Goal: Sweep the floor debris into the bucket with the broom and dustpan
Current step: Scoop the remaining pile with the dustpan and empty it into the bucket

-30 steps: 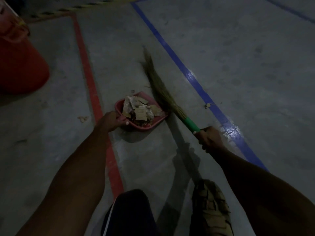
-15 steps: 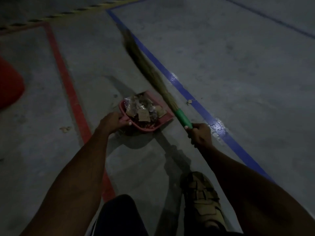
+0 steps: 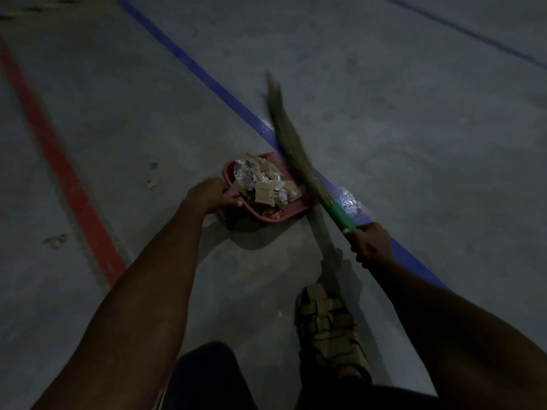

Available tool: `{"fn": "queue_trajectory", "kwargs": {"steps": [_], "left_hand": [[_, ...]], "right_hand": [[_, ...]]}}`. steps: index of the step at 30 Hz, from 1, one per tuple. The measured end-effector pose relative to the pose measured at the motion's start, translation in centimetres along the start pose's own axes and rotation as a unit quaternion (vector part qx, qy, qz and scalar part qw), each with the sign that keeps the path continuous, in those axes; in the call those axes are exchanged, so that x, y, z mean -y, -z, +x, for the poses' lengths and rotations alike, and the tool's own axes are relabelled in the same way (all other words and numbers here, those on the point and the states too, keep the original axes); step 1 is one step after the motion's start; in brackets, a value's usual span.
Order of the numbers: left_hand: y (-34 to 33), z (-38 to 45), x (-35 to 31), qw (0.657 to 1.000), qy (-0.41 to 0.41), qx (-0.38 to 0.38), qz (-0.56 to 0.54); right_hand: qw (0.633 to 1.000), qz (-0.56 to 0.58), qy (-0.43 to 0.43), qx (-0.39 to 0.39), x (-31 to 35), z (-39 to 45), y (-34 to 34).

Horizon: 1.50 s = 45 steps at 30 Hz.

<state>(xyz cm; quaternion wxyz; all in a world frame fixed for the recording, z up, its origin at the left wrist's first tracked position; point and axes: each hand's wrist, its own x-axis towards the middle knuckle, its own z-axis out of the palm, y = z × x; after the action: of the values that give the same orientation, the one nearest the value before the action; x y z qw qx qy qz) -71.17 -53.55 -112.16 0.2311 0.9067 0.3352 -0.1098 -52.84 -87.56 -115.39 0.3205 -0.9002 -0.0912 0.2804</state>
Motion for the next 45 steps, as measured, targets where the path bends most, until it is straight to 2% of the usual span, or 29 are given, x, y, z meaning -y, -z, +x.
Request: {"fn": "queue_trajectory", "kwargs": {"steps": [4,8,13,19,24,27,32,37,42,45], "left_hand": [[-0.1,-0.1,0.7,1.0,0.004,-0.009,-0.001],[-0.5,-1.0,1.8,1.0,0.002,-0.013,-0.009],[0.0,-2.1,3.7,0.999,0.029,-0.006,-0.016],[0.2,-4.8,5.7,0.998,0.054,-0.008,-0.031],[-0.7,-7.5,7.0,0.996,0.073,-0.026,-0.045],[-1.4,-9.0,7.9,0.993,0.08,-0.05,-0.065],[-1.8,-12.5,9.9,0.983,0.117,-0.089,-0.112],[-1.0,-17.5,13.7,0.964,0.145,-0.15,-0.165],[-0.4,-21.7,17.9,0.944,0.248,-0.163,-0.144],[-0.6,-23.6,20.1,0.935,0.281,-0.157,-0.147]], "right_hand": [[0.996,0.028,-0.006,0.079,-0.5,-0.3,0.2],[0.993,0.044,0.025,0.105,0.4,-0.7,0.4],[0.995,0.048,0.053,0.069,2.1,-0.9,-0.6],[0.999,0.031,0.035,0.022,2.9,-1.8,-1.8],[0.994,0.036,0.019,0.101,2.4,-2.6,-2.8],[0.988,0.008,0.043,0.147,3.0,-3.3,-3.7],[0.979,0.01,0.099,0.175,6.4,-4.6,-6.3],[0.977,0.032,0.135,0.164,11.3,-6.0,-9.6],[0.974,0.009,0.165,0.155,16.7,-6.8,-13.1],[0.975,-0.036,0.173,0.137,18.3,-6.7,-14.6]]}}
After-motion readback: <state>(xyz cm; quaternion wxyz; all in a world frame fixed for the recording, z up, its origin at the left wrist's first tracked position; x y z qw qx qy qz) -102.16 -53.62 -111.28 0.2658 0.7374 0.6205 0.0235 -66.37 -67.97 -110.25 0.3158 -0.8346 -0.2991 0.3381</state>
